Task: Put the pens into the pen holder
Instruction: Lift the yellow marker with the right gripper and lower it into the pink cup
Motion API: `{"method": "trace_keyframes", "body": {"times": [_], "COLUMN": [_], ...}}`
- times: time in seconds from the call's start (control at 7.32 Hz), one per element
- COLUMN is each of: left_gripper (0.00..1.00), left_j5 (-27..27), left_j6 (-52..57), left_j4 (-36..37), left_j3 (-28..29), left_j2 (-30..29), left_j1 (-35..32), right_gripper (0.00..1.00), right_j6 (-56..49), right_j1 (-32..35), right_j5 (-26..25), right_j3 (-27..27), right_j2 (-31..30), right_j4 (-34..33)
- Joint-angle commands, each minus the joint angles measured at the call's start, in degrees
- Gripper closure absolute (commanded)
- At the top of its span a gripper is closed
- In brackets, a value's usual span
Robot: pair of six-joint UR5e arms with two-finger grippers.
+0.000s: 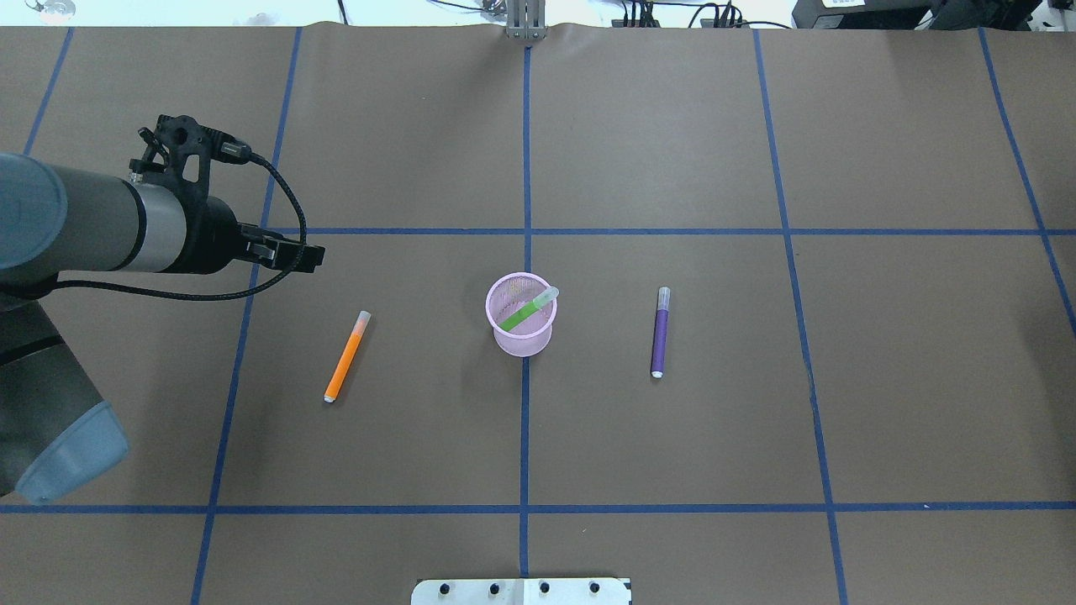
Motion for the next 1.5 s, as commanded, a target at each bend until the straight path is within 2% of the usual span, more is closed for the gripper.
{"method": "trace_keyframes", "body": {"times": [0.0, 0.41, 0.55, 0.68, 0.82, 0.96, 1.23, 1.37], "left_gripper": [0.01, 0.00, 0.00, 0.00, 0.00, 0.00, 0.00, 0.00], "left_j5": [0.00, 0.00, 0.09, 0.09, 0.09, 0.18, 0.09, 0.09], "left_j6": [-0.07, 0.02, -0.07, -0.07, -0.15, -0.24, -2.42, -2.70], "left_j4": [-0.31, -2.49, -4.16, -4.52, -4.53, -4.53, -4.53, -4.53], "left_j3": [-0.18, -0.53, -0.53, -0.53, -0.45, -0.36, -0.53, -0.53], "left_j2": [-0.03, 1.63, 3.29, 3.92, 3.84, 3.93, 3.84, 3.75], "left_j1": [0.00, 0.00, 0.00, -0.09, -0.09, -0.09, -0.09, -0.09], "right_gripper": [1.00, 1.00, 1.00, 1.00, 1.00, 1.00, 1.00, 1.00], "right_j6": [2.78, 25.41, 33.57, 44.36, 55.78, 64.94, 76.57, 82.29], "right_j1": [0.13, -0.92, -4.06, -8.44, -14.49, -20.12, -33.11, -41.19], "right_j5": [2.45, 1.84, 1.32, -2.52, -7.69, -13.92, -31.47, -42.78], "right_j3": [7.05, 26.18, 31.55, 34.48, 34.77, 36.42, 39.16, 39.25], "right_j2": [-0.67, -0.59, 0.29, 2.12, 4.66, 6.69, 14.23, 19.23], "right_j4": [0.58, 0.84, 1.63, 7.46, 16.31, 19.53, 19.56, 19.13]}}
